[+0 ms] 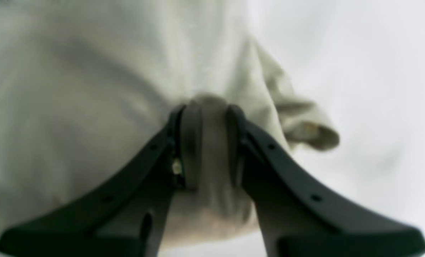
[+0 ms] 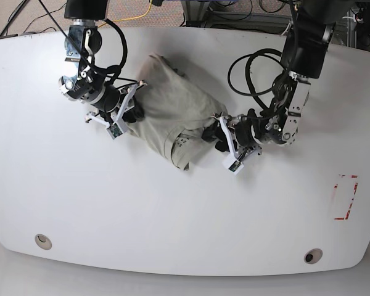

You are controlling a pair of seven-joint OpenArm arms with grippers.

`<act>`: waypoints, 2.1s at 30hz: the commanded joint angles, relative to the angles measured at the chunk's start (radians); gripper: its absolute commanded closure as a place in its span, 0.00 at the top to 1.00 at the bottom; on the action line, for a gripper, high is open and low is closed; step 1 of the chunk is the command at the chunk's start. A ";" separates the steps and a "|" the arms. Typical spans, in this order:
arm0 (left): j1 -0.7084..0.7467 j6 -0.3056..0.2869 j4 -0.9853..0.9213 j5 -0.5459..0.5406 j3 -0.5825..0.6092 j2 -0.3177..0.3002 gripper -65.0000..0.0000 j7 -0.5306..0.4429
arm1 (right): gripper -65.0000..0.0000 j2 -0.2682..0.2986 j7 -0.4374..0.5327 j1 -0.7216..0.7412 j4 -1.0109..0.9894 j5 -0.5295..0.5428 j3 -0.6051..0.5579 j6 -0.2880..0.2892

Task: Layout the t-shirt on the table in an organized manner, then fold the t-shirt properly
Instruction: 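Press and square the folded bundle with both grippers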

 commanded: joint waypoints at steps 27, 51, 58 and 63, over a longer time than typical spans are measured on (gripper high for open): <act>0.074 0.028 0.429 0.009 0.057 -0.012 0.44 -0.032 | 0.19 -0.004 -0.071 0.035 0.241 0.014 -0.003 0.006; 0.417 0.117 0.494 0.010 0.057 -0.004 0.44 -0.036 | 0.19 0.043 0.129 0.042 -0.070 0.014 -0.005 0.006; 0.327 0.117 0.393 0.010 0.055 -0.046 0.44 -0.038 | 0.19 0.042 0.176 -0.006 -0.086 0.014 -0.005 0.006; 0.282 0.117 0.379 0.009 0.054 -0.096 0.44 -0.038 | 0.19 0.014 0.176 -0.047 -0.029 0.015 -0.005 0.006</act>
